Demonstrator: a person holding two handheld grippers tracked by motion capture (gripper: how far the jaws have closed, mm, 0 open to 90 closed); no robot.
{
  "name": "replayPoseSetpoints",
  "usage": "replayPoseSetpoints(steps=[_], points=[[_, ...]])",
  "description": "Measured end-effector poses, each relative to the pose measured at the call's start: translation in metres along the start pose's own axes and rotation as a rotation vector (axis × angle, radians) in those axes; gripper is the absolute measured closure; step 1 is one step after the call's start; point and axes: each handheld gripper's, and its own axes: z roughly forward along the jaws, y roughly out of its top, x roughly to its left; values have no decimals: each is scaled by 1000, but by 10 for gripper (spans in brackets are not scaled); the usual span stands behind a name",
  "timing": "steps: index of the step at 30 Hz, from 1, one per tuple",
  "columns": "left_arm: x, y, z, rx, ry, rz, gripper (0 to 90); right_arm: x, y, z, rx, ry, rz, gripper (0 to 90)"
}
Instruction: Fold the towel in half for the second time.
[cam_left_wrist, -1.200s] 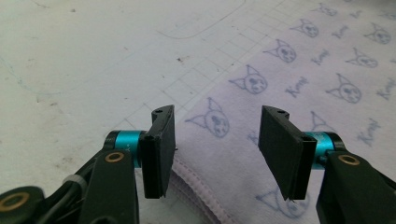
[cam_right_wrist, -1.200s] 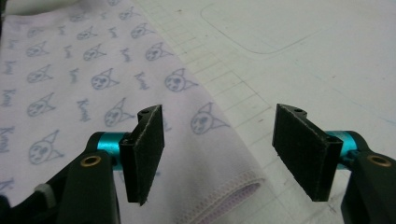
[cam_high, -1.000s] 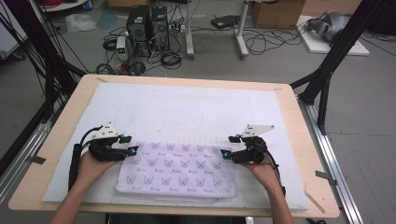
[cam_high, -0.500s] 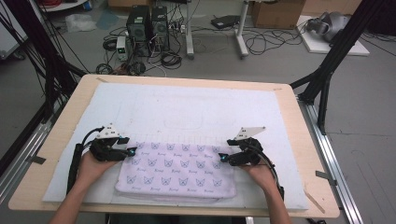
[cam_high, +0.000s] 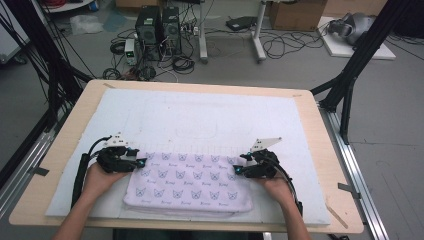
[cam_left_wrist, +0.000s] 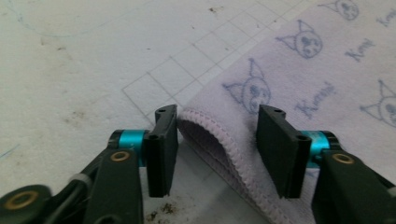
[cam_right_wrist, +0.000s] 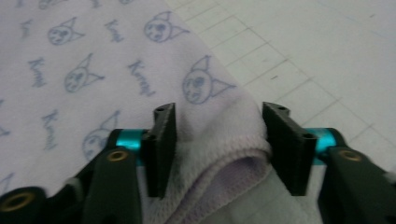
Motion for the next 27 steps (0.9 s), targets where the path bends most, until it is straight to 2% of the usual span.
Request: replayPoseSetpoints(steps=[2, 5, 8, 9, 11, 16, 22, 27], points=[[0, 0, 0, 1, -11, 4, 530, 1, 0, 0, -4, 9, -4, 563], [-2, 0, -1, -4, -35, 12, 623, 2, -1, -1, -2, 35, 3, 657], [-4, 0, -2, -10, -41, 37, 715, 6, 1, -1, 5, 40, -22, 716], [-4, -1, -2, -18, -41, 31, 732, 6, 1, -1, 3, 36, -34, 731], [-4, -2, -2, -23, -43, 25, 746, 8, 1, -1, -2, 32, -39, 746], [-9, 1, -5, -20, -13, 55, 788, 7, 1, -3, -12, 37, -41, 776], [-14, 9, -12, -72, 20, 60, 824, 10, 8, -12, -29, 14, -78, 784], [-10, 22, -13, -101, 44, 55, 828, 2, 20, -17, -35, -4, -81, 785]])
